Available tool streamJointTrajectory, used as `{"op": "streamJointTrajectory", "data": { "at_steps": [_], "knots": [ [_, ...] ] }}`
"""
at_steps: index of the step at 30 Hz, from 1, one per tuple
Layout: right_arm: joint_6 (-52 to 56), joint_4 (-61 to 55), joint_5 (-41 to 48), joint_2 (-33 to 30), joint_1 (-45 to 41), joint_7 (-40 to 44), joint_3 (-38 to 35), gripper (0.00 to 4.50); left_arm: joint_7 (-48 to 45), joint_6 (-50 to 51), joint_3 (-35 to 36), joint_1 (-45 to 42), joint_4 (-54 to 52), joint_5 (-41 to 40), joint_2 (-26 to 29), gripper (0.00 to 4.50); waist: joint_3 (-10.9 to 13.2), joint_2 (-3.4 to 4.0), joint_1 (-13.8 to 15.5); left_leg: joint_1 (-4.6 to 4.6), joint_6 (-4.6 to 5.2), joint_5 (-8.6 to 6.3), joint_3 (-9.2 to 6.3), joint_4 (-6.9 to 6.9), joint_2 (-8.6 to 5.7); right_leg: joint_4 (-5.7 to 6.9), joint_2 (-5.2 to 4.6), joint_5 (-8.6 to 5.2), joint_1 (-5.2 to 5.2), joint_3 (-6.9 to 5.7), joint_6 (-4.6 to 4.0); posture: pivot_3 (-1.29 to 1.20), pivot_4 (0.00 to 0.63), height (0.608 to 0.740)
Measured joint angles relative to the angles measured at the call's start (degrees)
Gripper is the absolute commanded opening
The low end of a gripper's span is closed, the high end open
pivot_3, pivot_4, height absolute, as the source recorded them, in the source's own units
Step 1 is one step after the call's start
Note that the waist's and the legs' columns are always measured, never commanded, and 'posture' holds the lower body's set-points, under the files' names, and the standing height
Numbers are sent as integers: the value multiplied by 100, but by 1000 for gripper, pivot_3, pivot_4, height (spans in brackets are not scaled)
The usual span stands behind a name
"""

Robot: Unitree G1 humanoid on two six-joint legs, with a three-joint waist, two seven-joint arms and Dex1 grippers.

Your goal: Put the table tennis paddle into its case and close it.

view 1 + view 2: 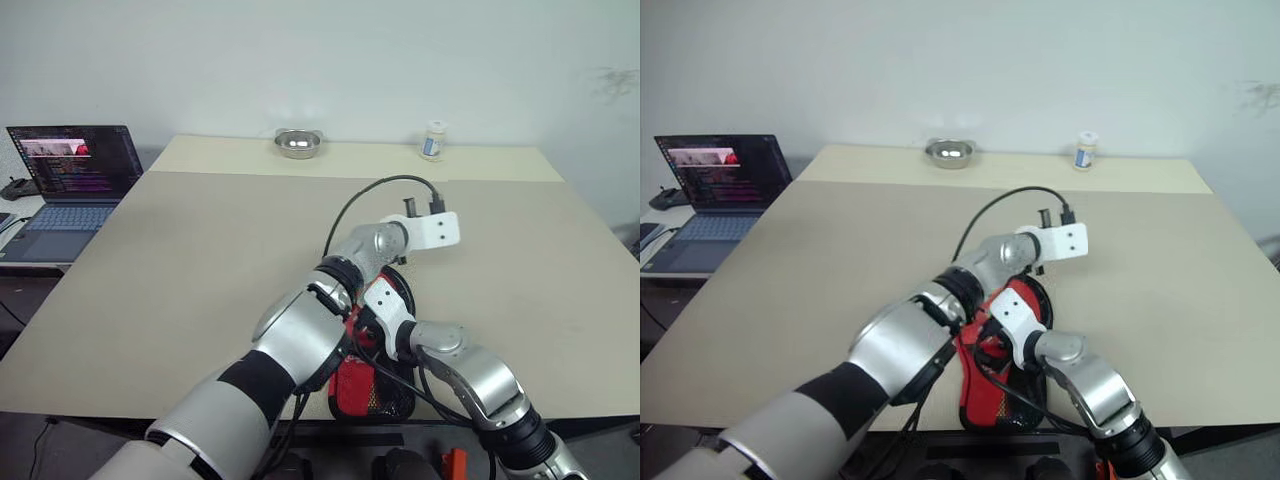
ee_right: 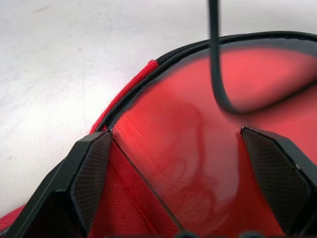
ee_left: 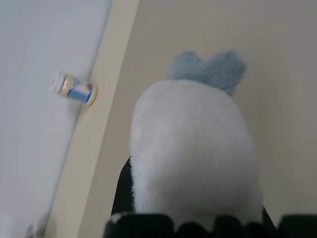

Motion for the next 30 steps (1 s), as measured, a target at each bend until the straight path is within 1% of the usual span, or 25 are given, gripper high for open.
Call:
{"op": "streamJointTrajectory", "data": {
  "at_steps": [6, 16, 18, 19, 20, 21, 27, 30],
  "knots": [
    [20, -10, -1, 21, 8, -71, 10, 4500, -419, -290, 63, -10, 0, -103, -36, 574, -1, 2, -4, -2, 0, 0, -1, 0, 0, -1, 0, 0, -1, -1, 0, 0, 150, 740],
    [35, -32, -6, 19, 18, -89, 14, 4500, -1077, -425, 89, -9, -8, -267, -47, 574, -2, 3, -7, -3, 1, 0, -1, 0, 0, -3, 0, -1, -1, -2, 0, 0, 150, 740],
    [35, -32, -10, 19, 16, -88, 17, 4500, -1187, -427, 89, -8, -15, -270, -47, 1296, -2, 3, -7, -3, 1, 0, -1, 0, 0, -3, 1, -1, -2, -2, 0, 0, 150, 740],
    [35, -31, -17, 19, 14, -87, 20, 4500, -1259, -438, 85, -7, -21, -271, -47, 1549, -2, 3, -8, -3, 1, 0, -1, 0, 0, -3, 1, -1, -2, -2, 0, 0, 150, 740],
    [35, -30, -26, 19, 10, -85, 24, 4500, -1334, -454, 84, -5, -37, -272, -47, 1893, -2, 3, -8, -3, 1, 0, -1, -1, 0, -3, 1, -1, -2, -2, 0, 0, 150, 740],
    [35, -26, -33, 19, 5, -82, 27, 4500, -1423, -464, 84, -4, -57, -273, -46, 2320, -2, 3, -9, -3, 1, -1, -1, -1, 0, -3, 1, -1, -2, -2, 0, 0, 150, 740],
    [33, 63, -42, 20, -91, -34, 64, 4500, -1860, -445, 91, 7, -88, -327, -43, 4487, -4, 6, -29, -2, 1, 0, -1, 0, 2, -3, 2, -1, -2, -1, 0, 0, 150, 740],
    [33, 132, -42, 19, -165, 47, 68, 4500, -2039, -430, 108, 9, -92, -424, -41, 4487, -4, 7, -42, -1, 2, 0, -1, 0, 3, -2, 3, -1, -2, 0, 0, 0, 150, 740]
  ]
}}
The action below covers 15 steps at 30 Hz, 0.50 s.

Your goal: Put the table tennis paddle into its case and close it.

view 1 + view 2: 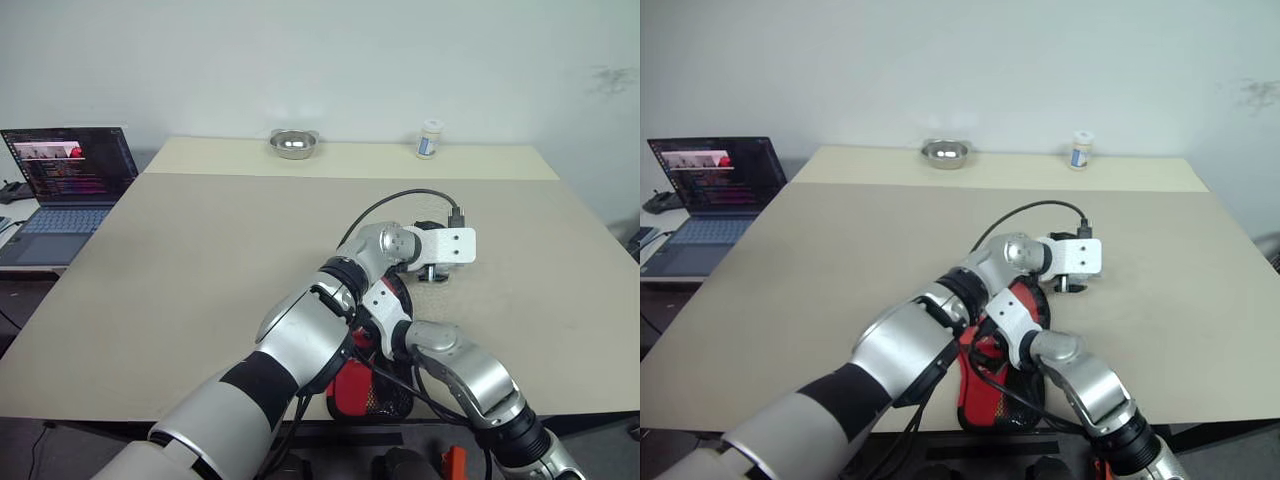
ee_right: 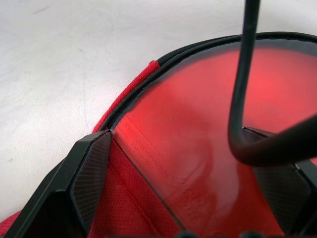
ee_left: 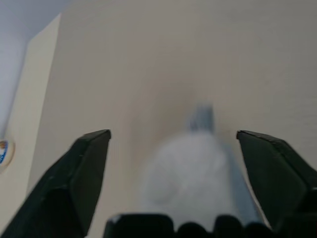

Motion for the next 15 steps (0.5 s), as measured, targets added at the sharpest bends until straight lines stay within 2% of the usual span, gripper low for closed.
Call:
{"op": "streamJointTrajectory", "data": {
  "at_steps": [10, 15],
  "knots": [
    [19, 55, 18, -39, -146, 98, -79, 4500, 131, 178, 944, -117, -75, -865, 94, 4487, 1, 0, -2, -1, 0, 0, -1, 0, 2, 1, 0, 1, -1, -1, 1, 0, 150, 740],
    [345, -66, 148, -17, -257, 84, -275, 4500, 102, 146, 1553, -469, -306, -1393, 618, 4487, 3, 3, -18, -14, 0, 0, 1, -1, 5, 5, 0, 1, -21, 4, 1, 0, 150, 740]
  ]
}}
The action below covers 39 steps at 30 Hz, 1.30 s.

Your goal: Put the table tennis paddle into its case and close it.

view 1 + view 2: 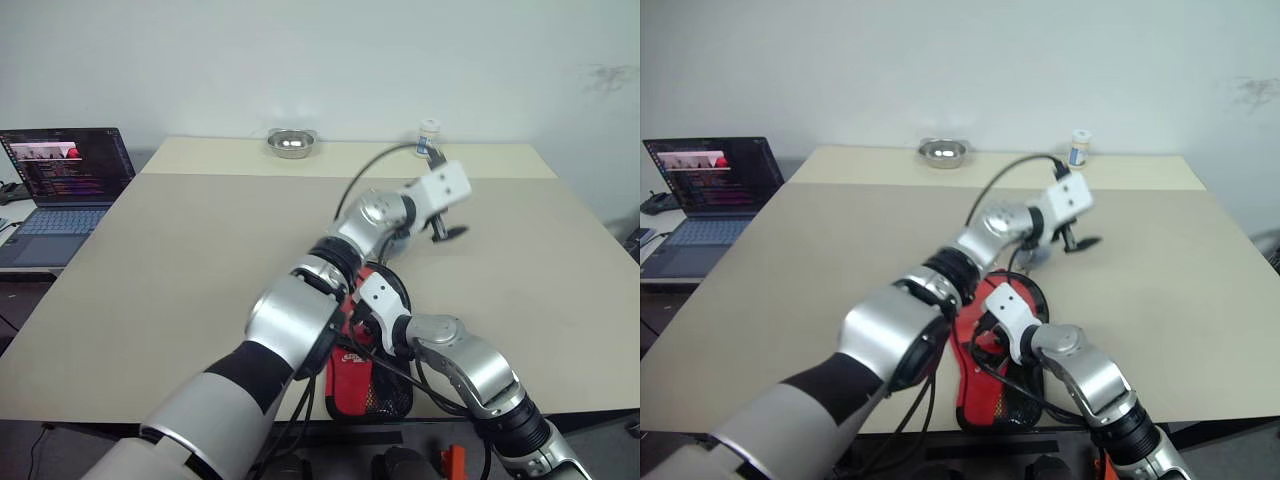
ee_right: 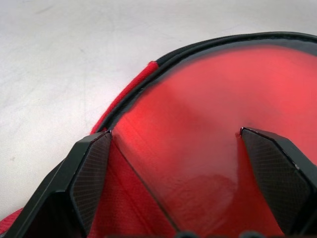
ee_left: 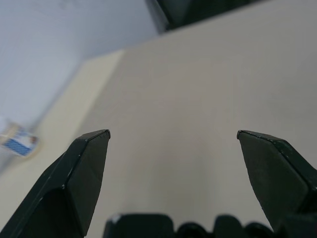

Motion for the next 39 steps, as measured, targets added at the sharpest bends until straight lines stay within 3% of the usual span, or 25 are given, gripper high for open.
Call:
{"op": "streamJointTrajectory", "data": {
  "at_steps": [6, 12, 18, 22, 28, 39],
  "knots": [
    [1196, -930, 652, -71, -29, -18, -859, 4500, -1095, 315, 815, 241, -252, -897, 1277, 4487, 9, 13, 2, -56, -3, 2, -3, 2, 1, 19, 10, 17, -56, -6, -29, 0, 150, 740],
    [1735, -2085, 1435, -789, -58, 453, -1471, 4500, -2357, 602, 987, 1271, -736, -1399, 1622, 4487, 13, 15, 47, -99, -3, -1, -5, 11, -18, -7, -7, 17, -74, -17, -22, 0, 150, 740],
    [1945, -2514, 2141, -1731, 232, 885, -2493, 4500, -3993, 1201, 364, 3133, -3035, -1793, 1773, 4487, 14, 16, 43, -107, -3, 0, -9, 11, -13, 7, -8, 17, -90, -11, -25, 0, 150, 740],
    [1882, -2264, 2240, -2286, 275, 983, -3130, 4500, -4428, 1176, -314, 3793, -3646, -1654, 1930, 4487, 14, 15, 45, -103, 0, 0, -8, 17, -12, 17, -2, 18, -91, -5, -26, 0, 150, 740],
    [1537, -1729, 2186, -2483, 69, 887, -3134, 4500, -4258, 832, -639, 3964, -3546, -1474, 2032, 4487, 13, 16, 33, -84, 5, 4, -4, 19, -10, 24, 4, 20, -80, 6, -29, 0, 150, 740],
    [169, 1088, 1255, -1377, -1731, -66, -2296, 4500, -3775, 380, -682, 3853, -2900, -1444, 1870, 4487, 8, 20, 22, -53, 6, 4, 4, 18, -12, 20, 3, 20, -46, 8, -29, 0, 150, 740]
  ]
}}
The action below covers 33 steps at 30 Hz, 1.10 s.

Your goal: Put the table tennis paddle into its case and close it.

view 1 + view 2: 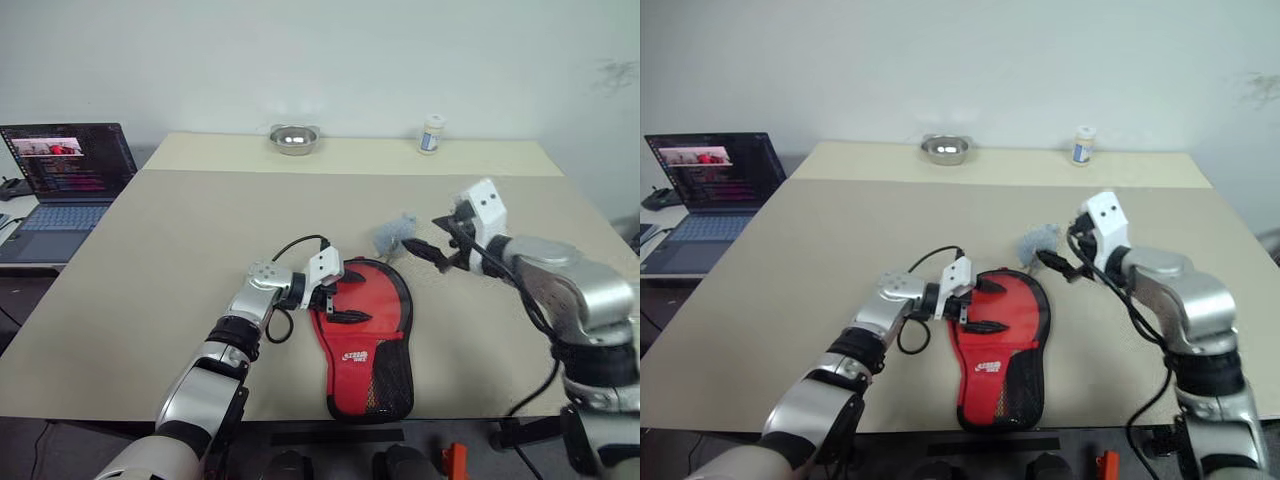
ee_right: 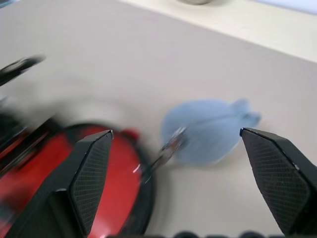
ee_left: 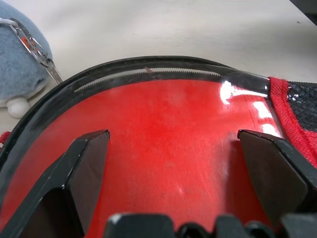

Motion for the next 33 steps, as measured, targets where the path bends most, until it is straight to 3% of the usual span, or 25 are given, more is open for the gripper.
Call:
{"op": "streamJointTrajectory", "data": {
  "at_steps": [5, 10, 14, 18, 27, 30, 33],
  "knots": [
    [-1264, 2671, -454, 711, -1133, -647, -170, 4500, 37, -15, -12, 48, -64, 1, -11, 4487, -1, 3, -8, 12, 0, 0, 2, -1, 1, 2, 0, 1, 10, -1, -1, 0, 150, 740],
    [-2512, 5244, -552, 991, -2140, -1132, -743, 4500, 45, 0, -21, 143, -236, -3, -3, 4487, -2, 5, -5, 10, -1, 0, 7, -6, 0, 0, -5, 1, 9, 3, -2, 0, 150, 740],
    [-2911, 6509, -565, 1245, -2422, -1125, -966, 4500, 76, 69, -47, 211, -396, -1, 33, 4487, -3, 8, -25, 11, -1, 0, 7, -9, 4, 2, -5, 2, 8, 3, -2, 0, 150, 740],
    [-2963, 7029, -570, 1477, -2513, -827, -983, 4500, 98, 128, -50, 266, -500, -7, 52, 4487, -2, 14, -30, 11, -1, 0, 7, -8, 3, 5, -6, 2, 8, 4, -2, 0, 150, 740],
    [-2795, 6947, -709, 1772, -2518, -235, -697, 4500, 182, 75, -118, 285, -554, -6, 86, 4487, -6, 19, -32, 12, -1, 1, 4, -7, 4, 8, -6, 2, 9, 1, -3, 0, 150, 740],
    [-2742, 6800, -804, 1782, -2473, -203, -622, 3919, 185, 61, -125, 276, -529, -6, 86, 4500, -7, 22, -32, 14, -2, 1, 4, -7, 4, 10, -7, 2, 9, 1, -3, 0, 150, 740],
    [-2741, 6653, -856, 1785, -2414, -221, -580, 2905, 185, -12, -133, 257, -456, -6, 81, 4500, -10, 25, -32, 15, -2, 1, 4, -6, 4, 10, -7, 2, 10, 1, -3, 0, 150, 740]
  ]
}}
